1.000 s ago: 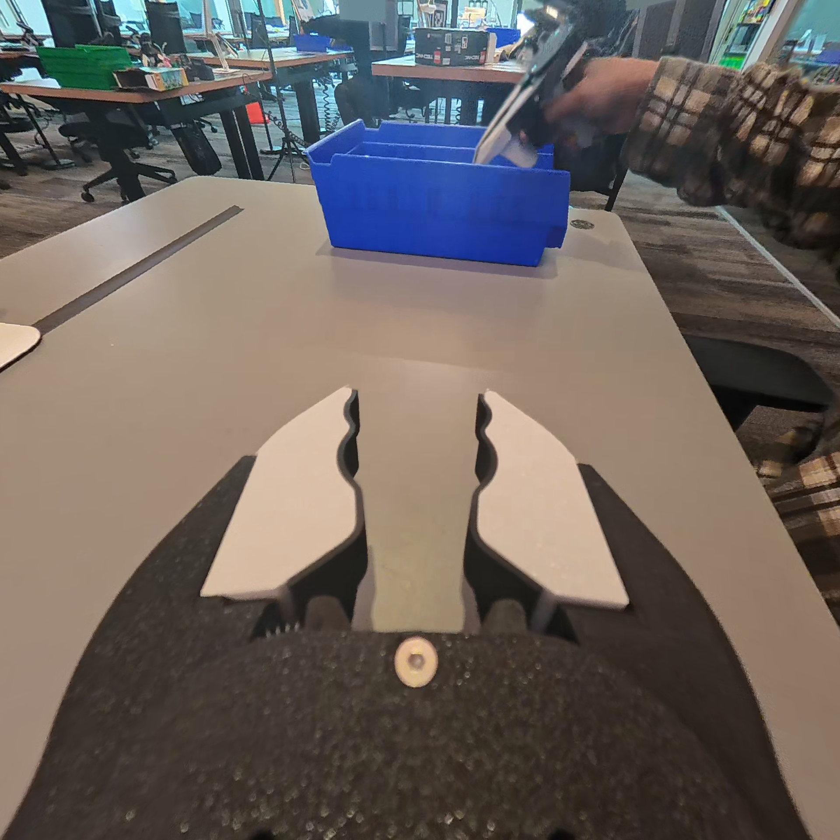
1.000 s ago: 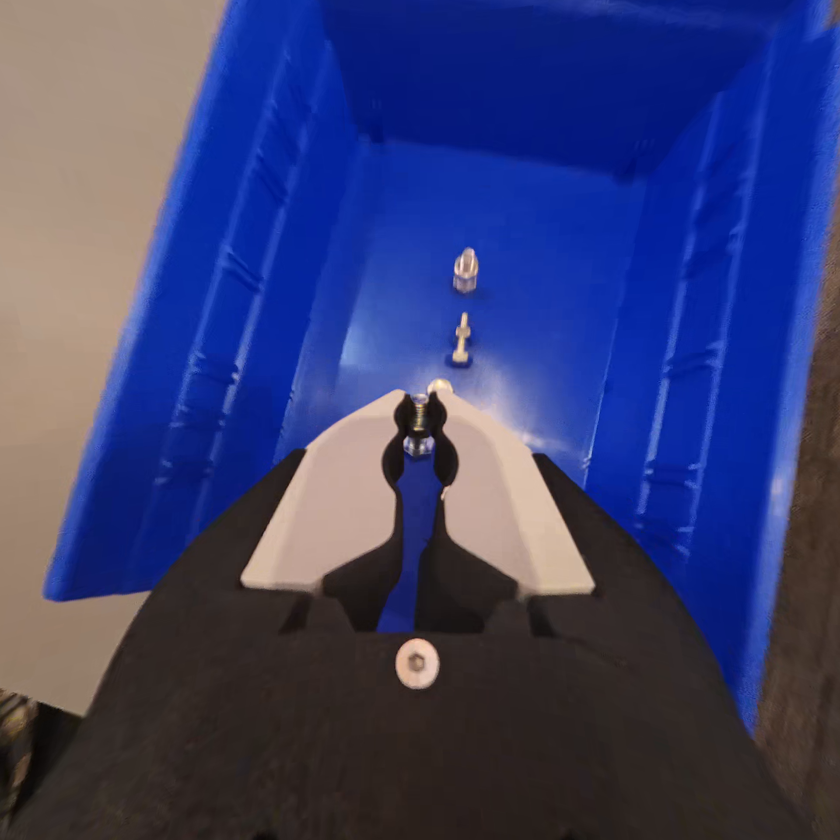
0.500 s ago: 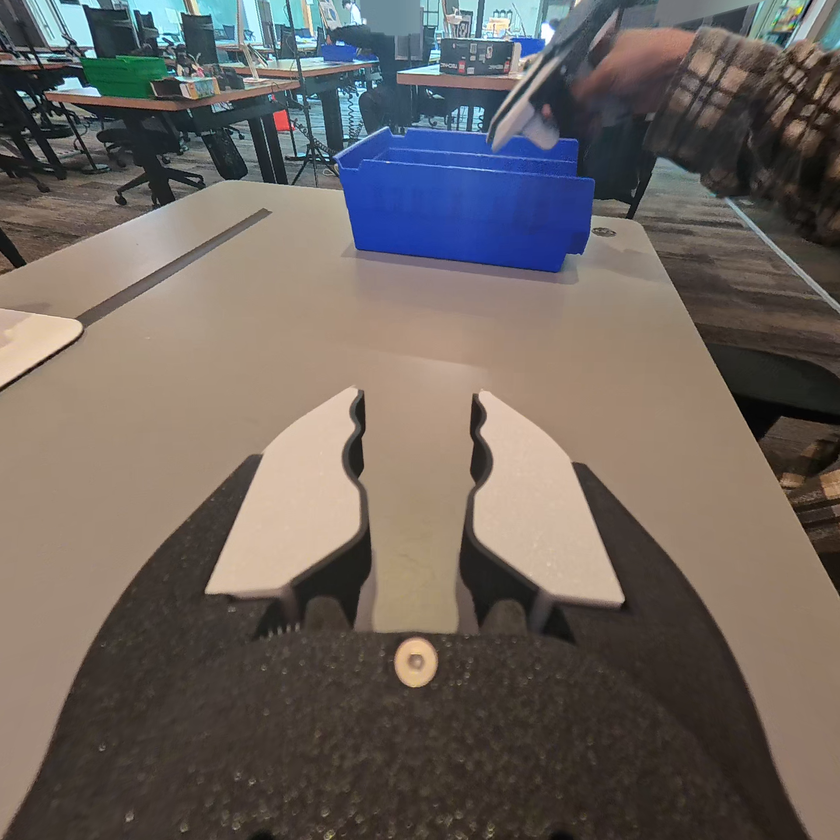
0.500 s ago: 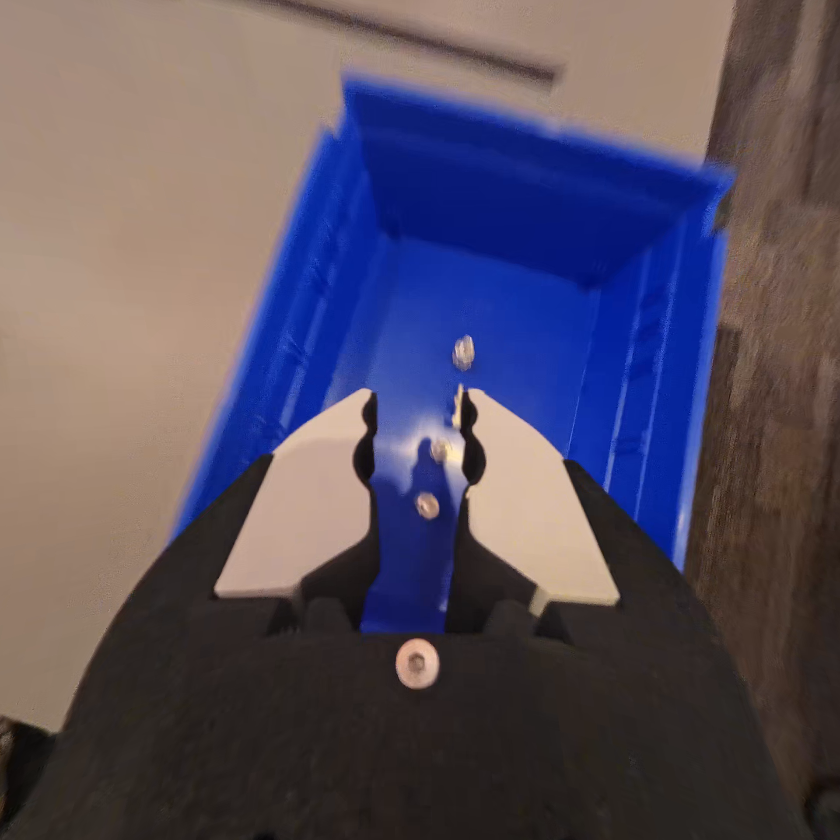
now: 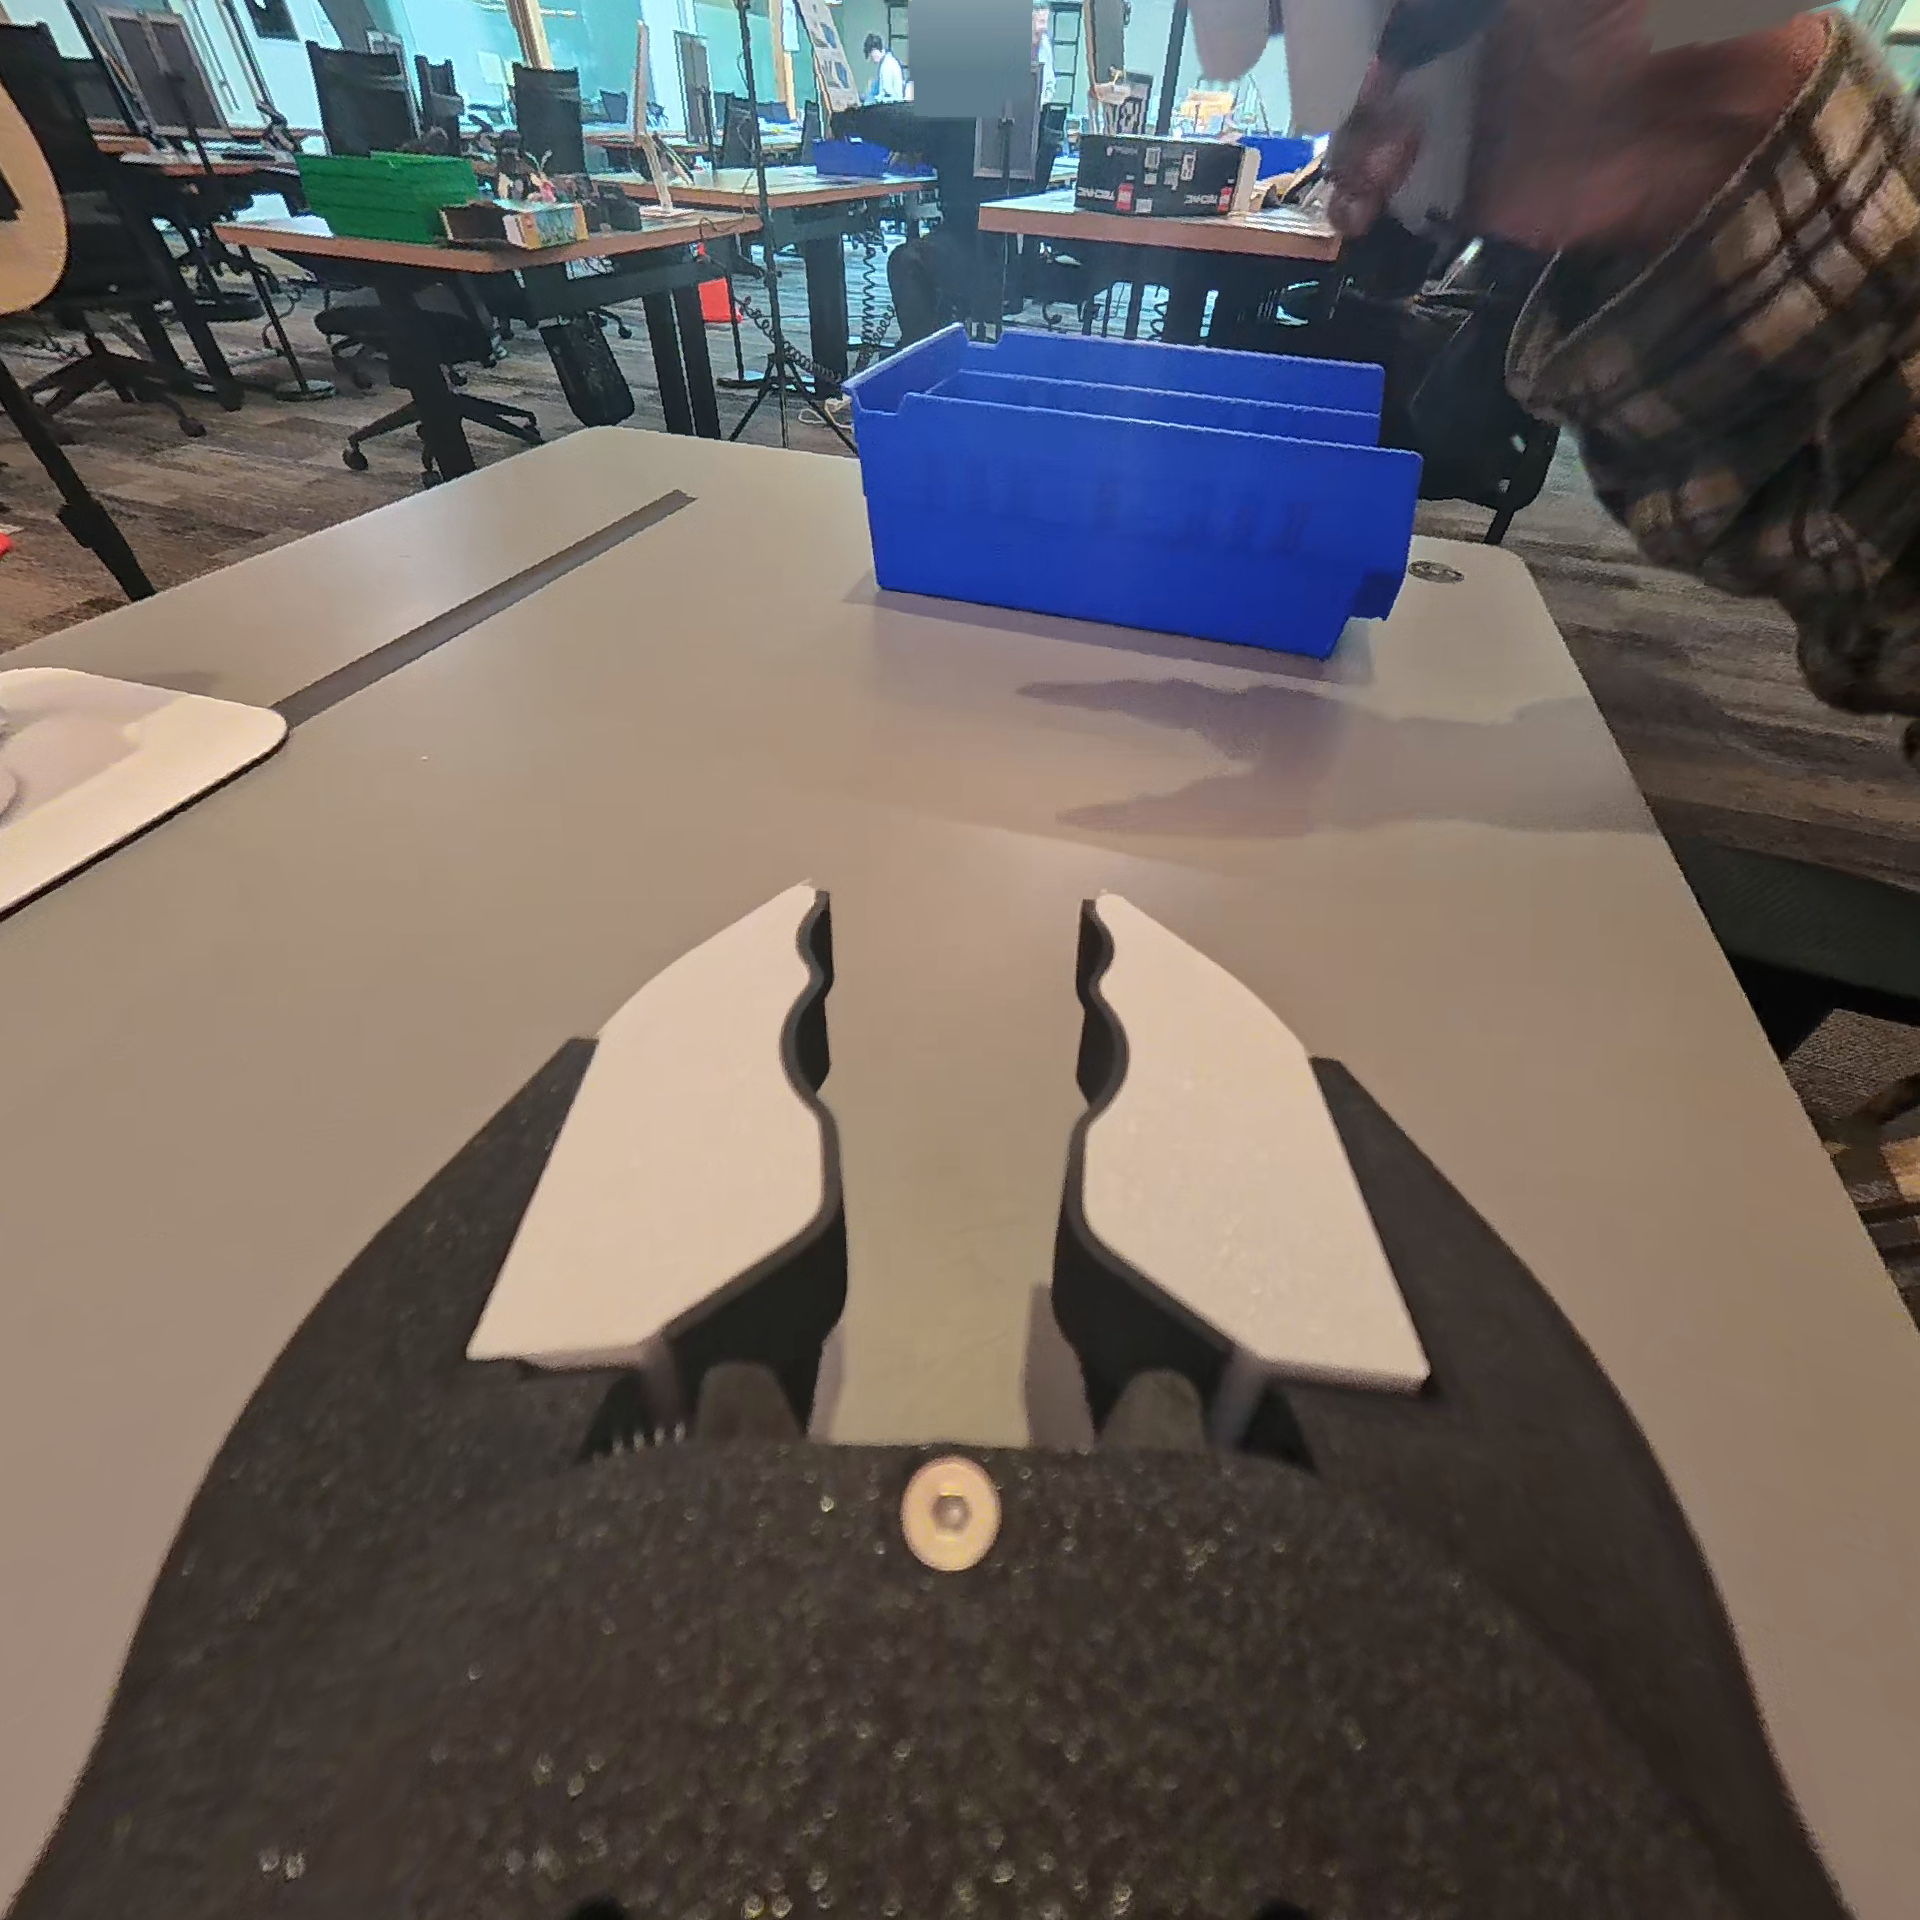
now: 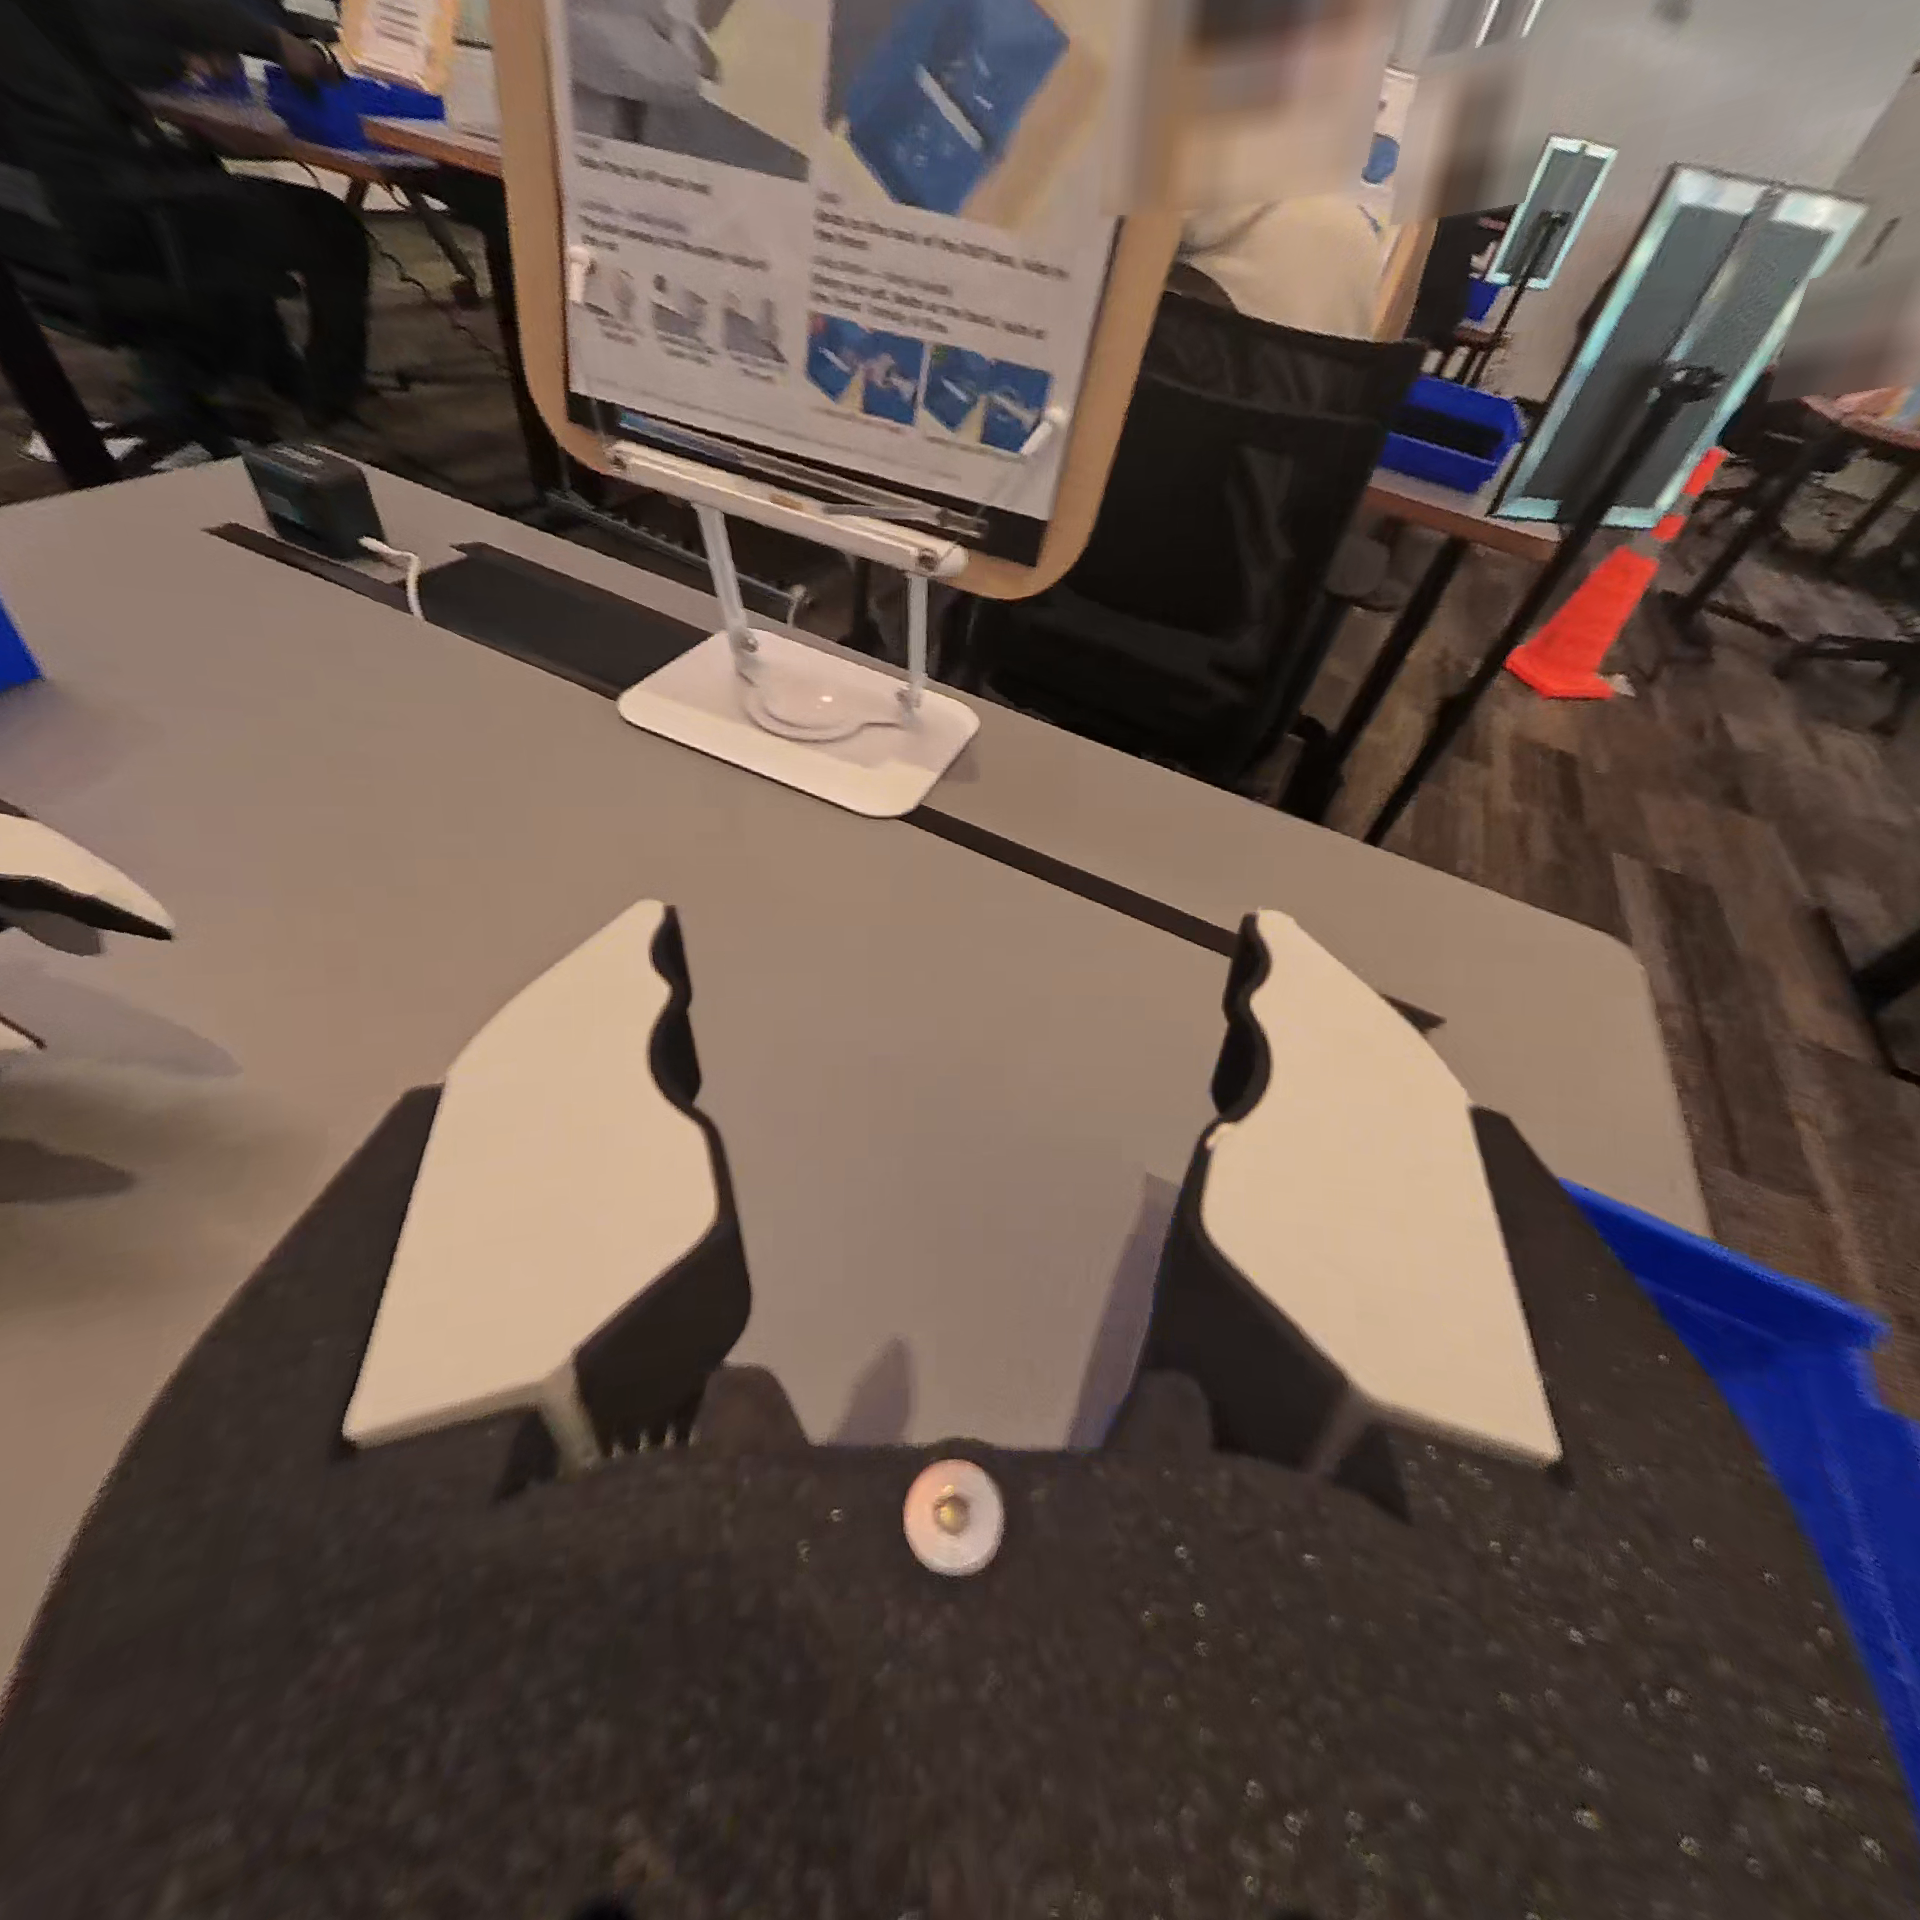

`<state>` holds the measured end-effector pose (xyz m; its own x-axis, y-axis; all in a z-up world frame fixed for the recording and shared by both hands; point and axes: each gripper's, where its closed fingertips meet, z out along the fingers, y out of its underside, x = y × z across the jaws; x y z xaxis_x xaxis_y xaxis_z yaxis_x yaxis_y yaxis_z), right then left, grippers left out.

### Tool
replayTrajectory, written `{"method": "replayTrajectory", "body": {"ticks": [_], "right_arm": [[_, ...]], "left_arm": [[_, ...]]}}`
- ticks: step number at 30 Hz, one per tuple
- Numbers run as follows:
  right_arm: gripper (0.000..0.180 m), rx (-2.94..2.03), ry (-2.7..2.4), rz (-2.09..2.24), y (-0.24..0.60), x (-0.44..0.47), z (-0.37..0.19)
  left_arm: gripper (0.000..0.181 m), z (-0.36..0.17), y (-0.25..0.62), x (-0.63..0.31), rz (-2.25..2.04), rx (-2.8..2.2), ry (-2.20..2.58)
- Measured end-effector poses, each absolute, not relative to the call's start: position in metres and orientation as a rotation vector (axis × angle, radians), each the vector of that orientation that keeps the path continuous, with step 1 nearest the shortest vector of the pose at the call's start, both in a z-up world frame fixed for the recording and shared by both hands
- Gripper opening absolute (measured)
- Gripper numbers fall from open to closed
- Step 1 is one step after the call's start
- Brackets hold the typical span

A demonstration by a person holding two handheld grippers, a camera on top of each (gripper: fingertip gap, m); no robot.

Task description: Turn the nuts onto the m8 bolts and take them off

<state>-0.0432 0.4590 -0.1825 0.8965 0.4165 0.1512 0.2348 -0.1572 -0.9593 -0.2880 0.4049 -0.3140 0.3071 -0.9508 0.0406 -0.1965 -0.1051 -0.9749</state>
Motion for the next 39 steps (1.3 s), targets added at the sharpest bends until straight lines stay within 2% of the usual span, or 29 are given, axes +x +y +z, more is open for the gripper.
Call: {"method": "replayTrajectory", "body": {"ticks": [8,15,22,33,35,39], "right_arm": [[0.099,-1.760,-0.437,0.259,0.474,-0.091,-0.250],[0.099,-1.767,-0.278,0.119,0.488,-0.085,-0.306],[0.098,-1.815,-0.248,0.111,0.489,-0.079,-0.325],[0.098,-1.817,-0.264,0.170,0.485,-0.088,-0.318],[0.098,-1.807,-0.297,0.153,0.476,-0.088,-0.297],[0.090,-1.755,-0.383,-0.076,0.455,-0.043,-0.217]], "left_arm": [[0.045,-0.312,0.415,-0.297,-0.905,-1.563,1.035],[0.049,-0.311,0.434,-0.313,-0.834,-1.610,0.932],[0.052,-0.314,0.469,-0.353,-0.747,-1.733,0.698],[0.056,-0.308,0.463,-0.438,-0.398,-1.790,0.458],[0.055,-0.313,0.460,-0.442,-0.375,-1.797,0.448],[0.056,-0.319,0.462,-0.440,-0.402,-1.816,0.443]]}}
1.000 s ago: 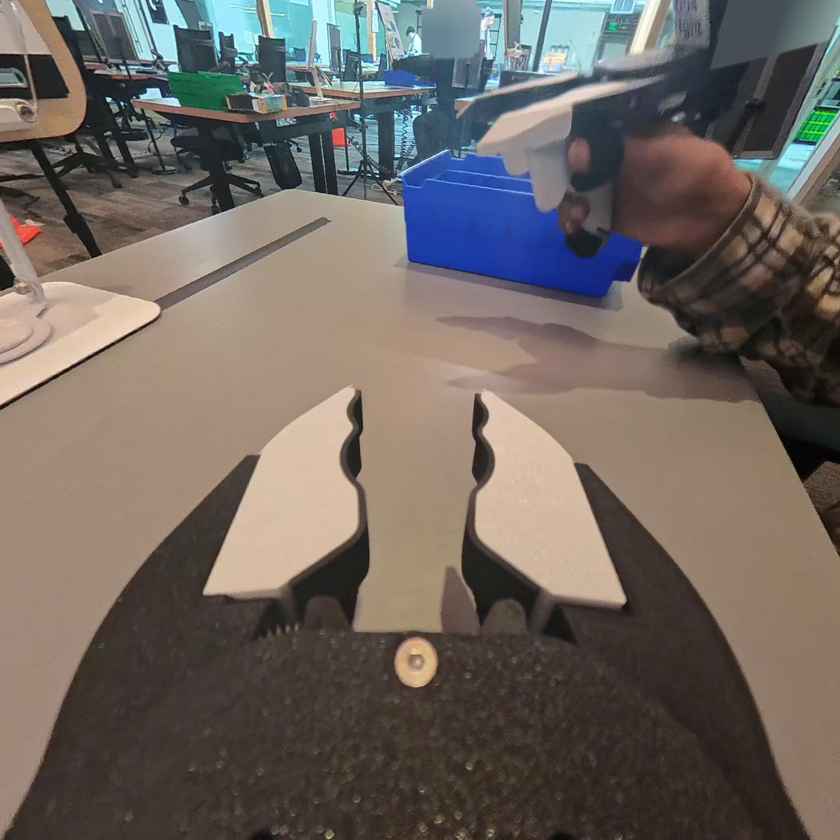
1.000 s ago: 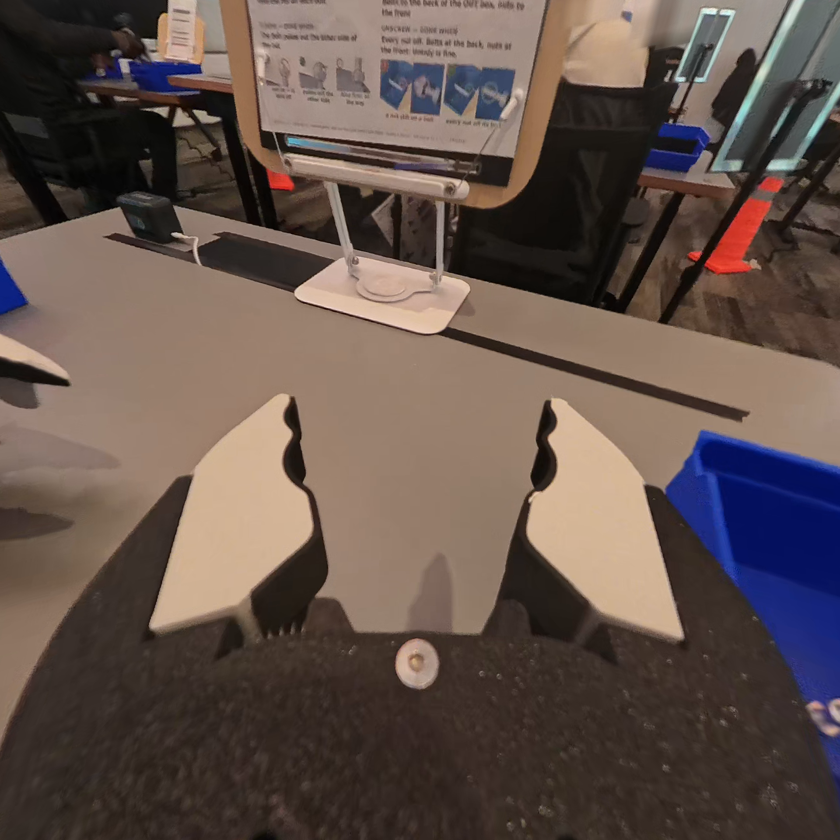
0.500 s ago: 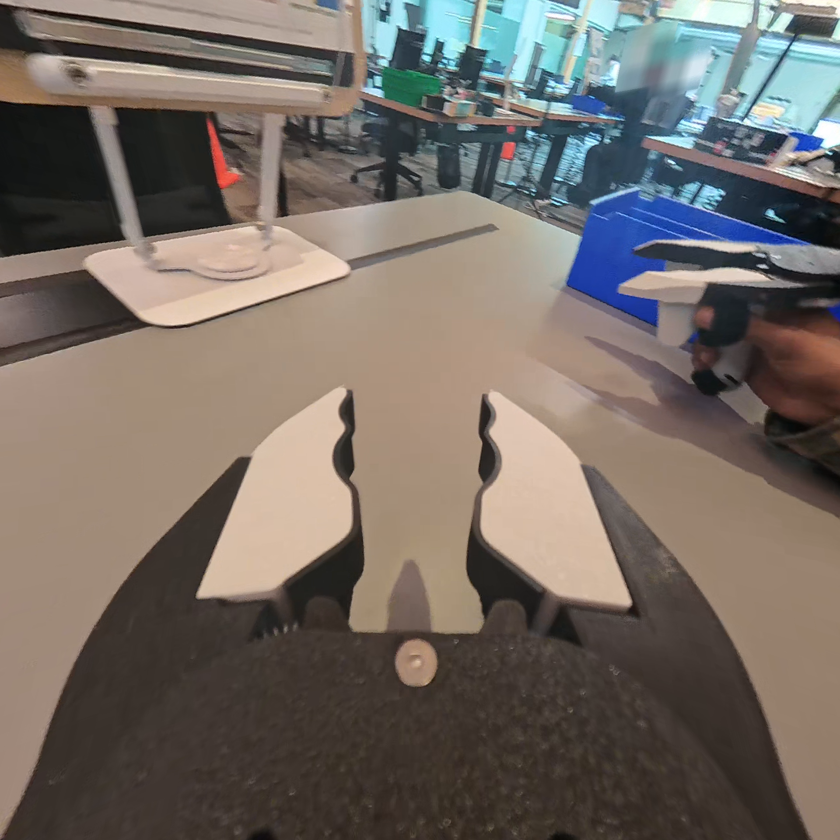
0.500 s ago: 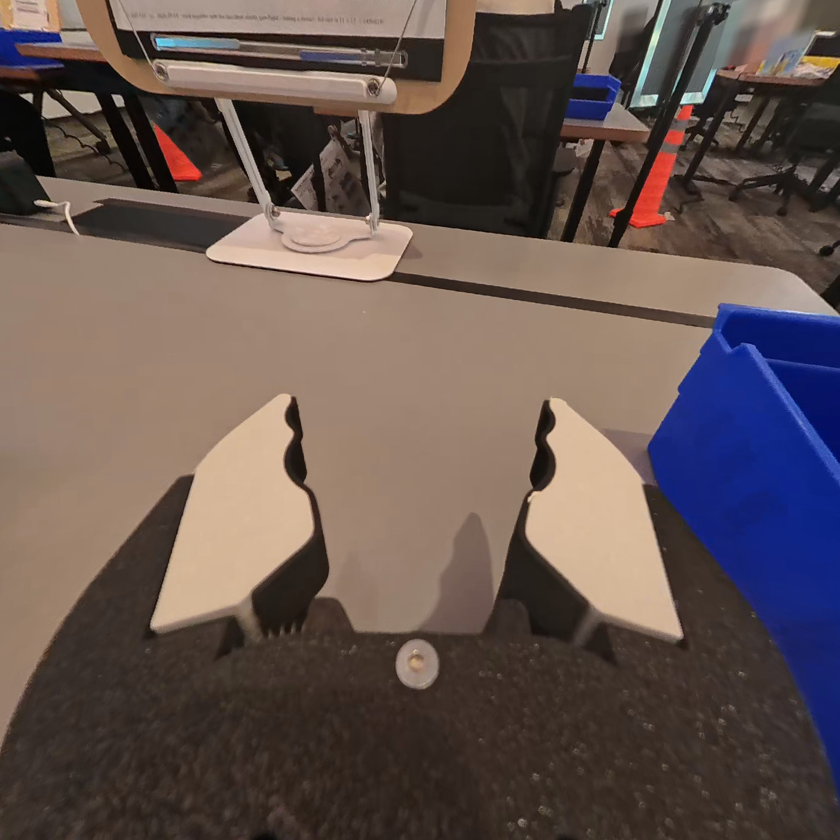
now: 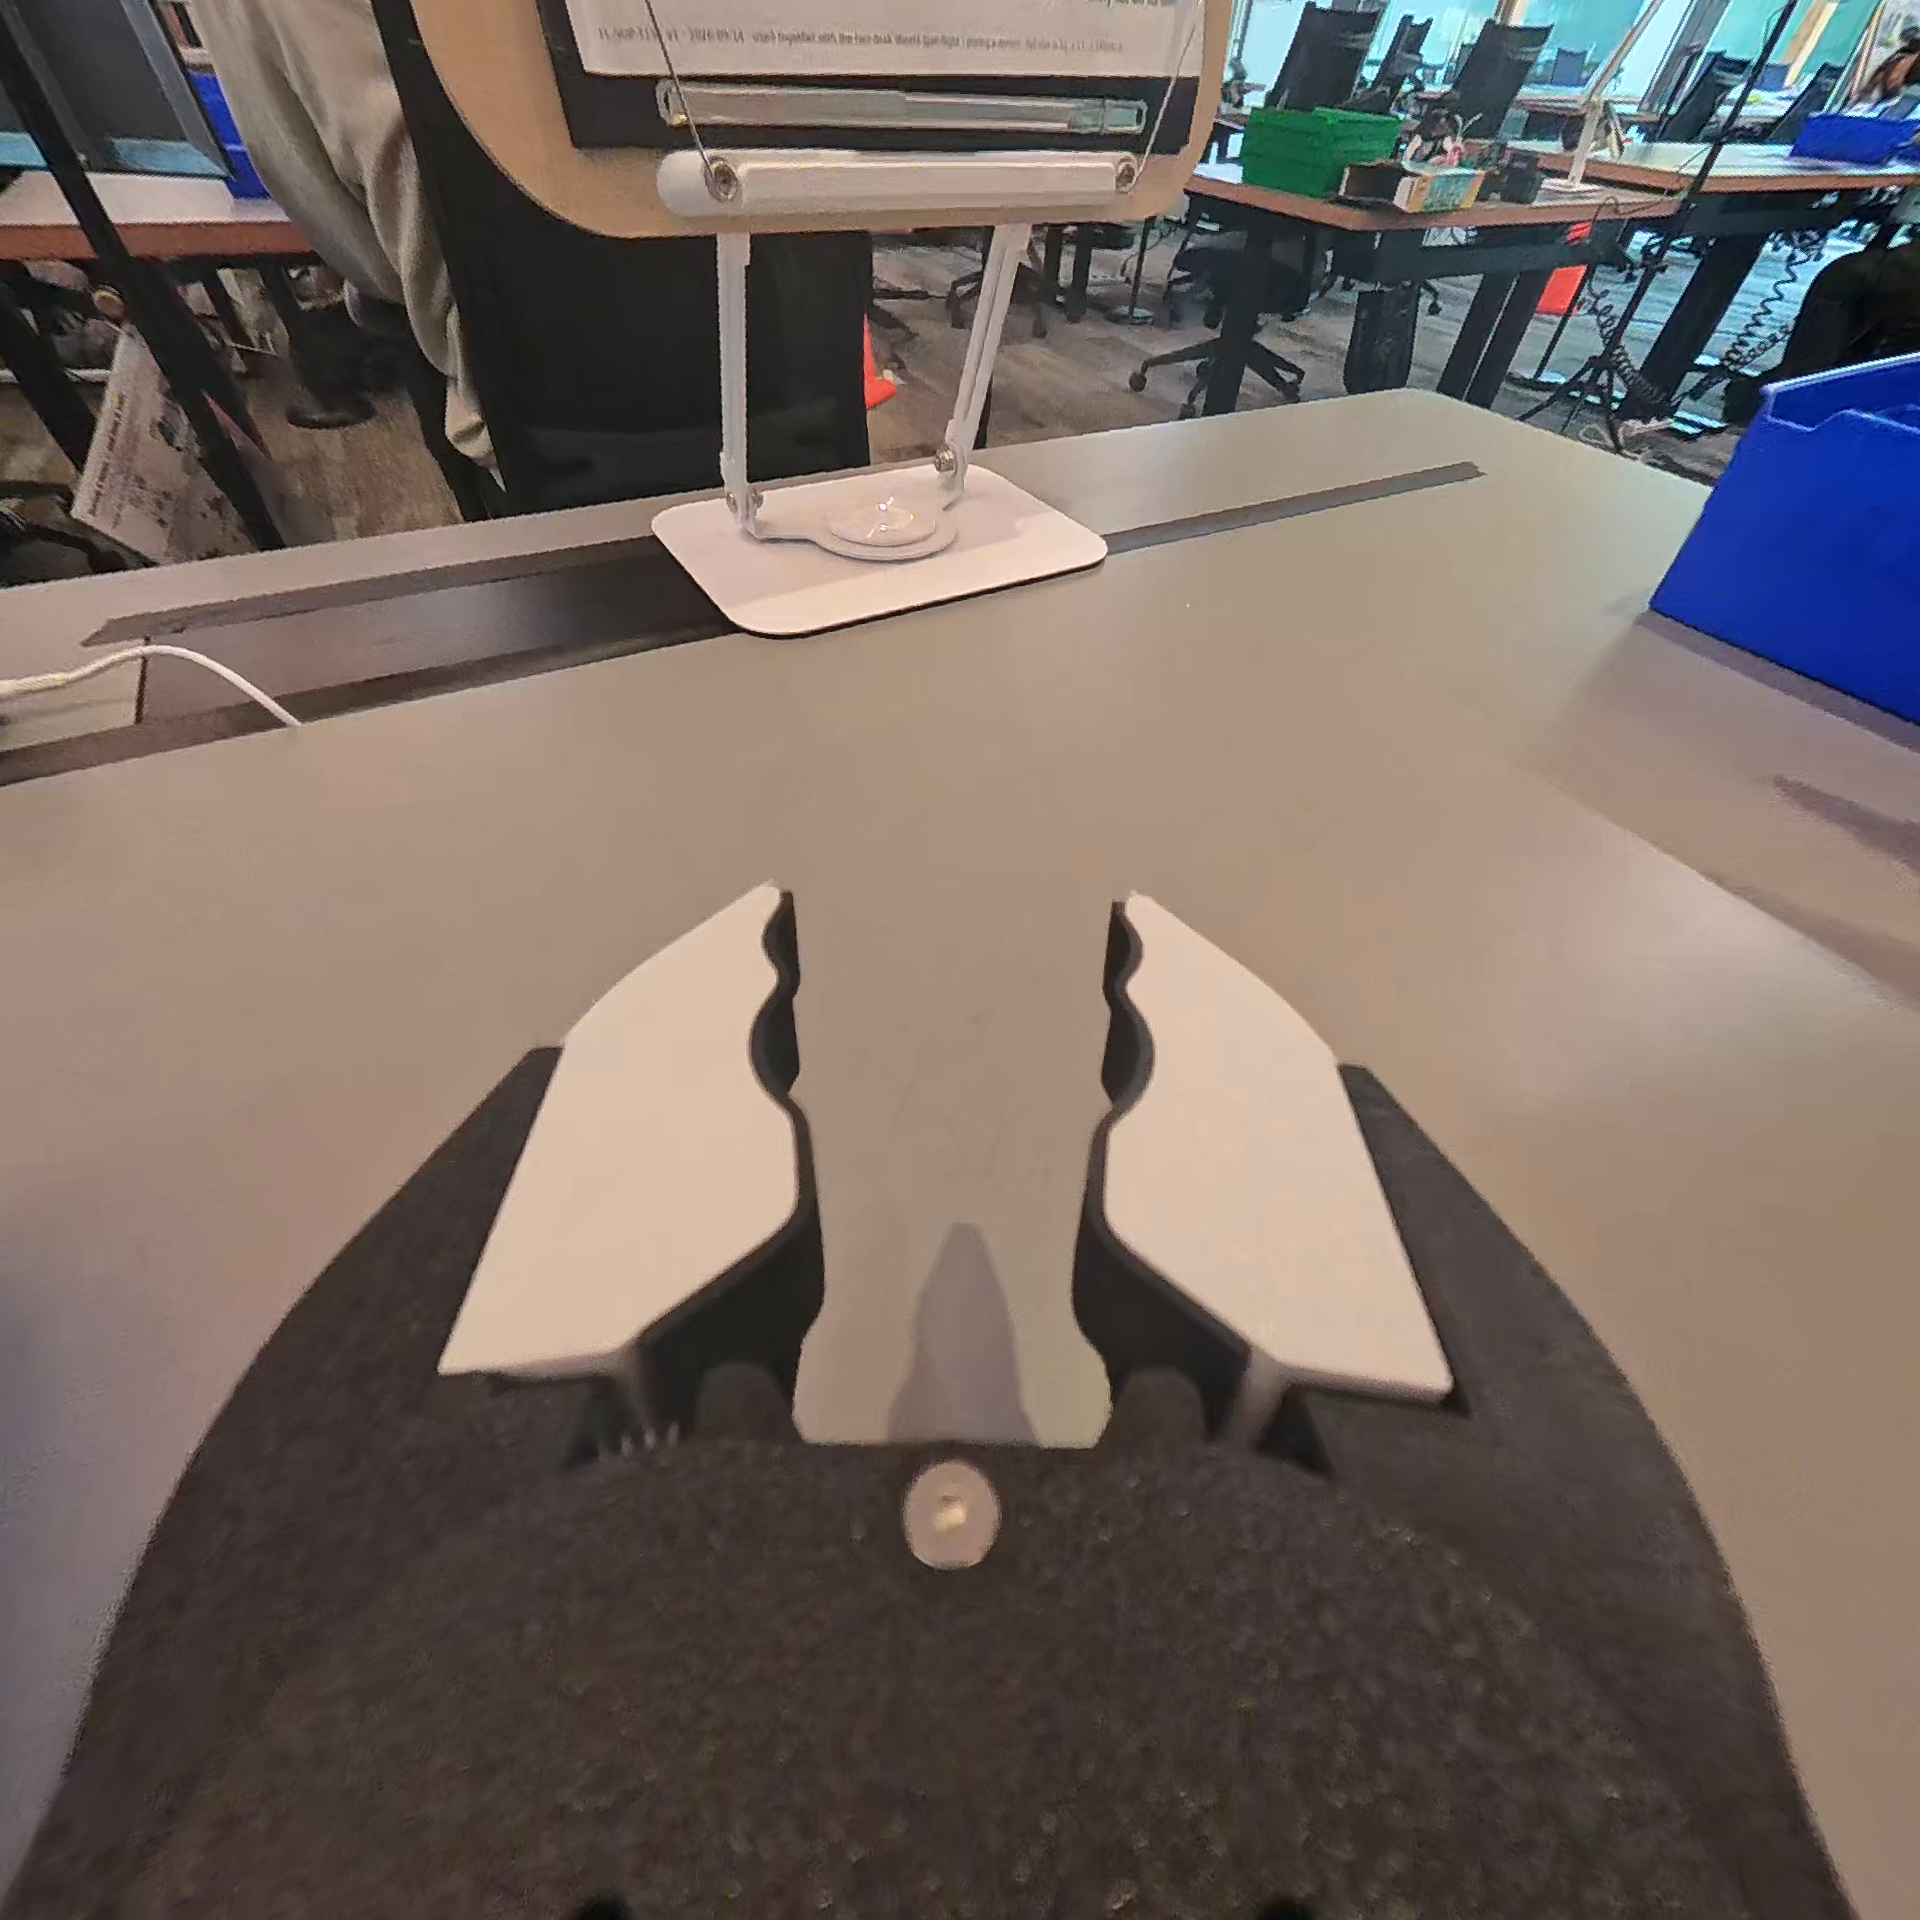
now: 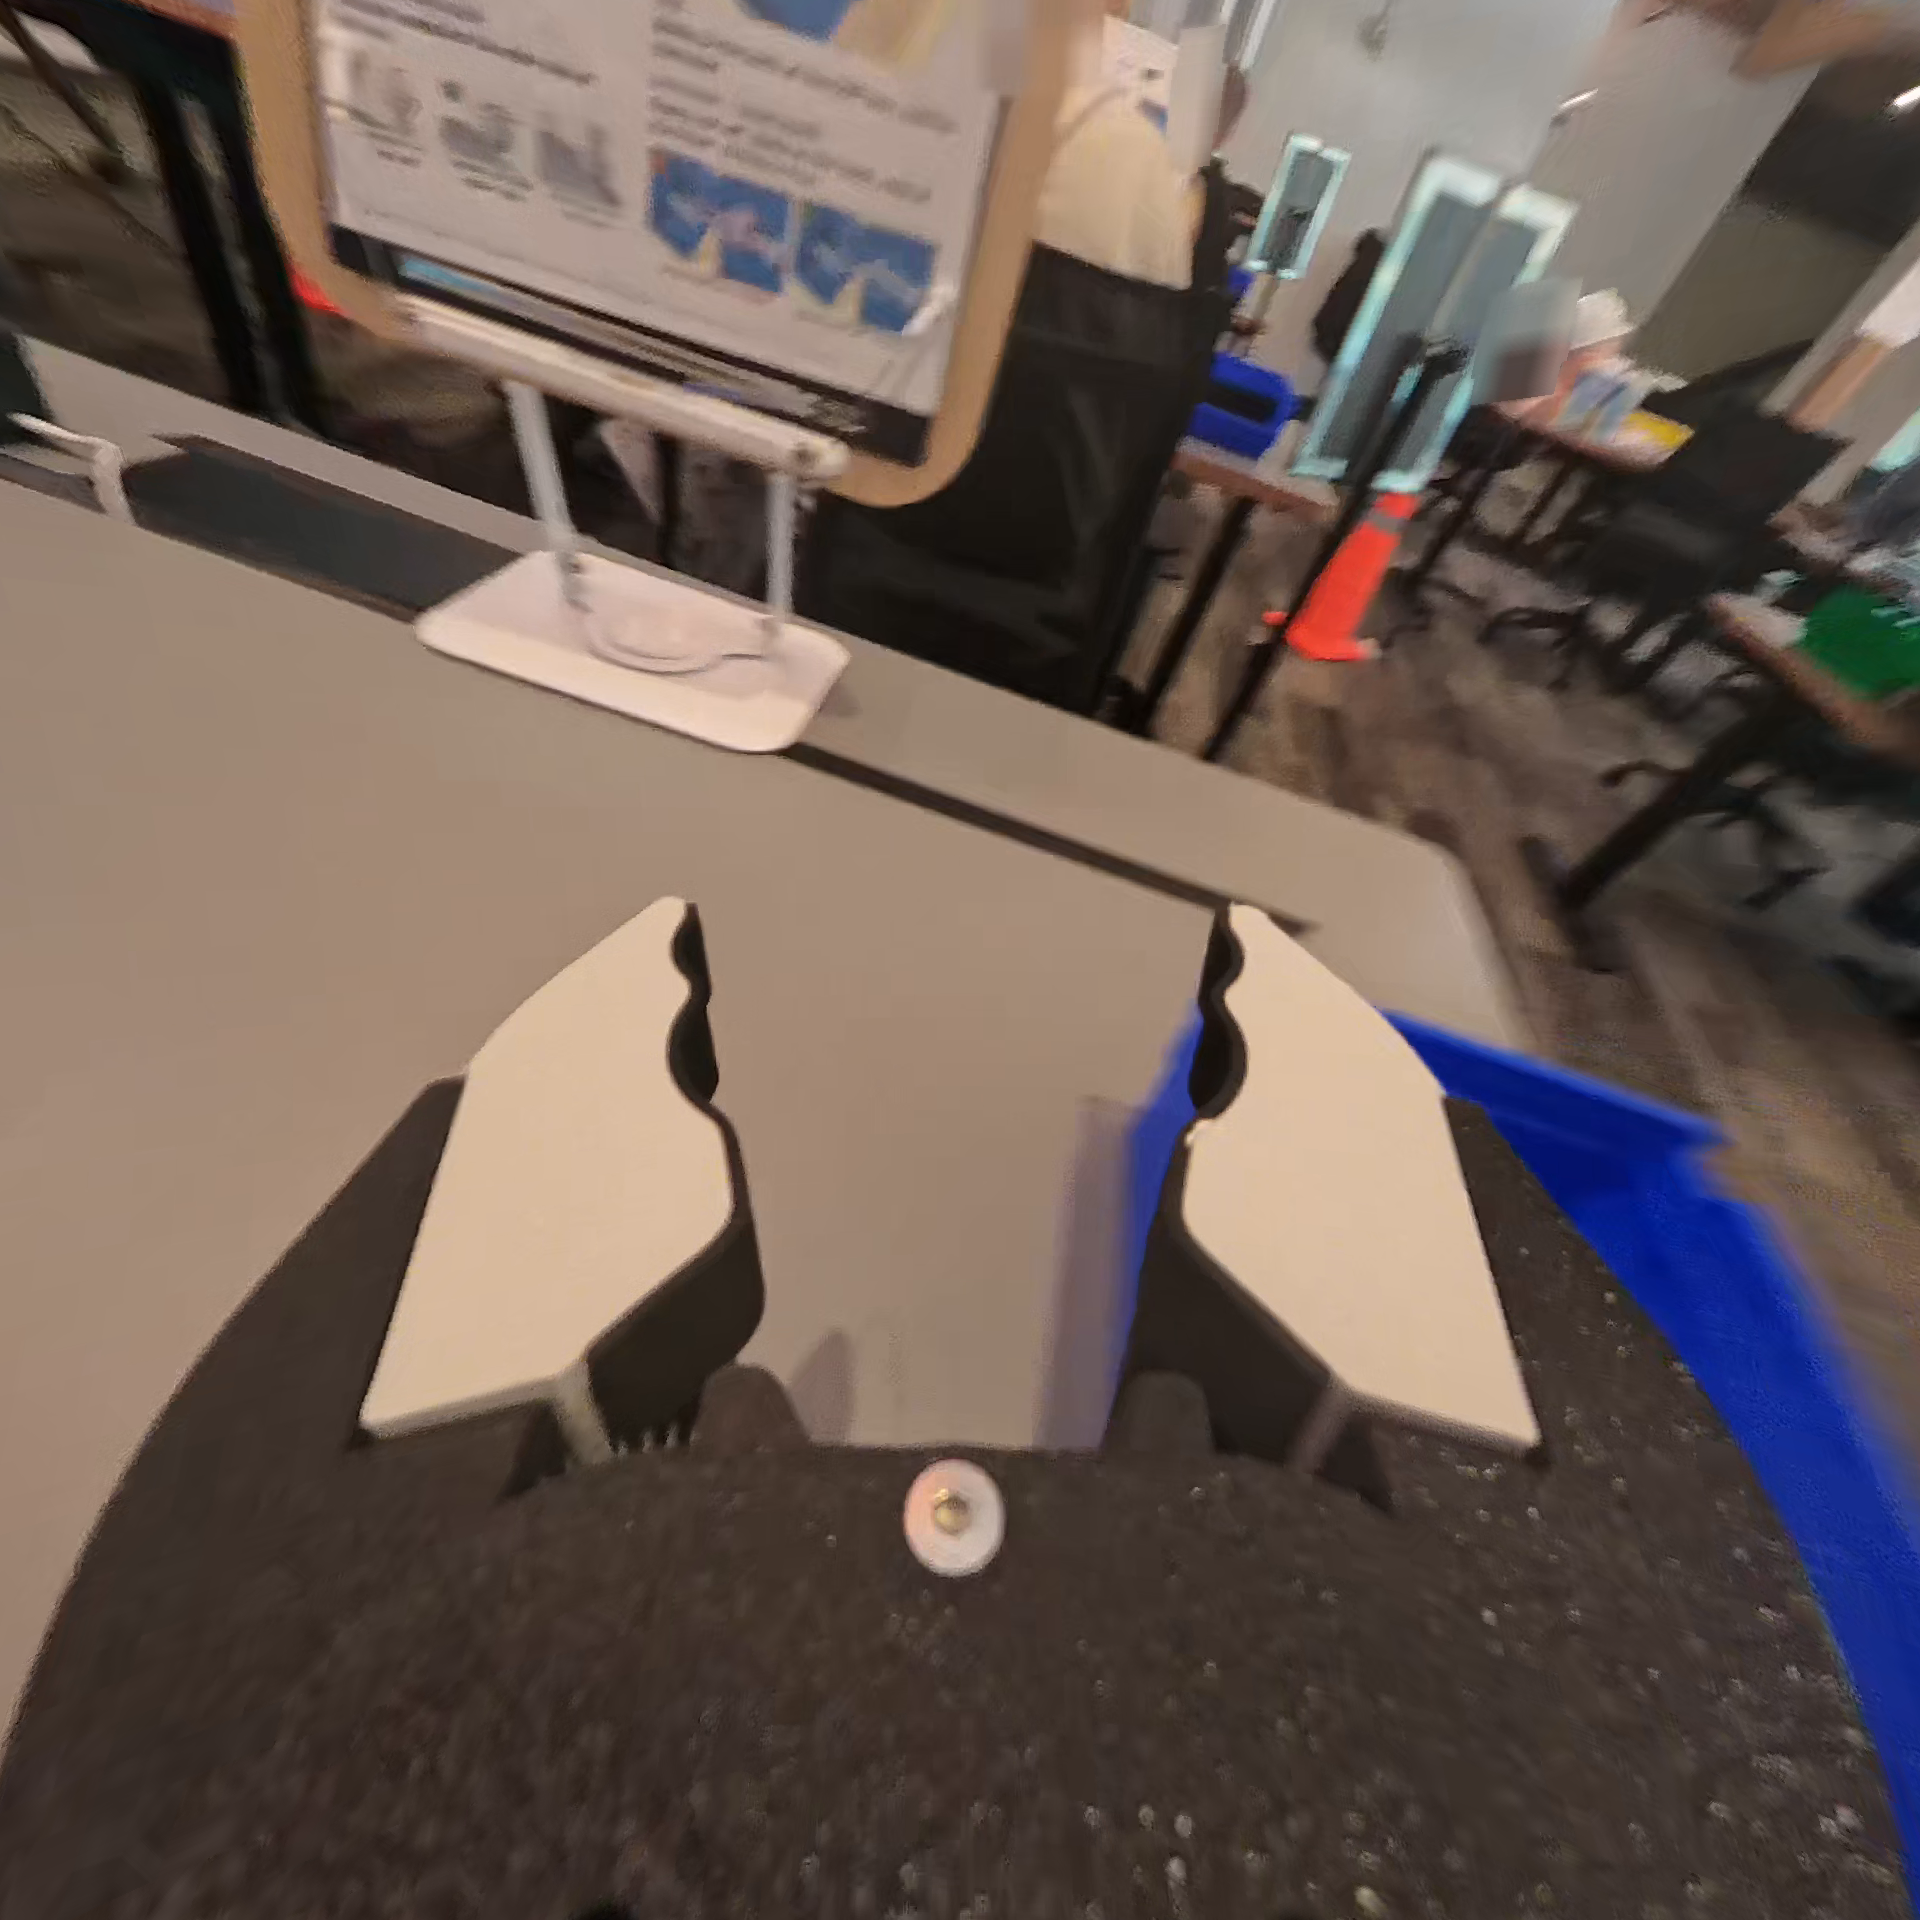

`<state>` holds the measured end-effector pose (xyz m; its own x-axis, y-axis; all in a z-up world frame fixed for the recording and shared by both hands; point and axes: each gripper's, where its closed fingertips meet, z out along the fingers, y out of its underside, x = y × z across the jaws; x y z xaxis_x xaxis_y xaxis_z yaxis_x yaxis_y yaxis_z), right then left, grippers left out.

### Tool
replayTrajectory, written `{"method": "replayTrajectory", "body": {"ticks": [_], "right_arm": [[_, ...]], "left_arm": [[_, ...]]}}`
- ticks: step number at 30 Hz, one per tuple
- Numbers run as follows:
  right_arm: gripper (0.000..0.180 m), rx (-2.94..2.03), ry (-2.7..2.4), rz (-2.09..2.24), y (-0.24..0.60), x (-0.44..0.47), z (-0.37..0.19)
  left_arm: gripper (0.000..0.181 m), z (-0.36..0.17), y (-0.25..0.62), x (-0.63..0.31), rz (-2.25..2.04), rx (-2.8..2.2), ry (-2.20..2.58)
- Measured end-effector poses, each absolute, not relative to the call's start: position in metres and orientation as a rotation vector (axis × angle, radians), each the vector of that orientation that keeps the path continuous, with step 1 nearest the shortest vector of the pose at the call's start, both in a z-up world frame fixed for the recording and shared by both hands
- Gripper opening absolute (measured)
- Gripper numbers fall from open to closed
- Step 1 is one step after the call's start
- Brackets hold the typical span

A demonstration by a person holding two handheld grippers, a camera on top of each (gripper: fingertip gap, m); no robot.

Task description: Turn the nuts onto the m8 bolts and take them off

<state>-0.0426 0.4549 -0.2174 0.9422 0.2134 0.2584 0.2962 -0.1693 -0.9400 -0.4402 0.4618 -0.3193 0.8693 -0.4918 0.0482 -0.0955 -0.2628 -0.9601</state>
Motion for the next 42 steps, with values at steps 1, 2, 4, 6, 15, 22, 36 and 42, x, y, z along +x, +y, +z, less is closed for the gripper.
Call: {"method": "replayTrajectory", "body": {"ticks": [1,2,4,6,15,22,36,42], "right_arm": [[0.088,-1.766,-0.387,-0.137,0.451,-0.020,-0.197],[0.082,-1.795,-0.387,-0.182,0.448,0.005,-0.180],[0.076,-1.928,-0.341,-0.260,0.444,0.067,-0.162],[0.074,-2.104,-0.258,-0.336,0.442,0.137,-0.163],[0.063,-2.875,0.103,-0.073,0.405,0.277,-0.313],[0.006,-3.028,0.200,0.287,0.400,0.259,-0.357],[0.005,-3.020,-0.105,0.266,0.436,0.135,-0.355],[0.007,-3.008,-0.309,0.296,0.453,0.036,-0.355]], "left_arm": [[0.056,-0.320,0.462,-0.439,-0.406,-1.817,0.447],[0.056,-0.320,0.461,-0.437,-0.407,-1.816,0.454],[0.056,-0.319,0.459,-0.435,-0.401,-1.811,0.470],[0.056,-0.317,0.458,-0.432,-0.408,-1.806,0.478],[0.055,-0.311,0.456,-0.436,-0.455,-1.781,0.447],[0.055,-0.316,0.458,-0.435,-0.457,-1.799,0.455],[0.054,-0.310,0.454,-0.431,-0.466,-1.777,0.468],[0.054,-0.304,0.451,-0.433,-0.480,-1.761,0.459]]}}
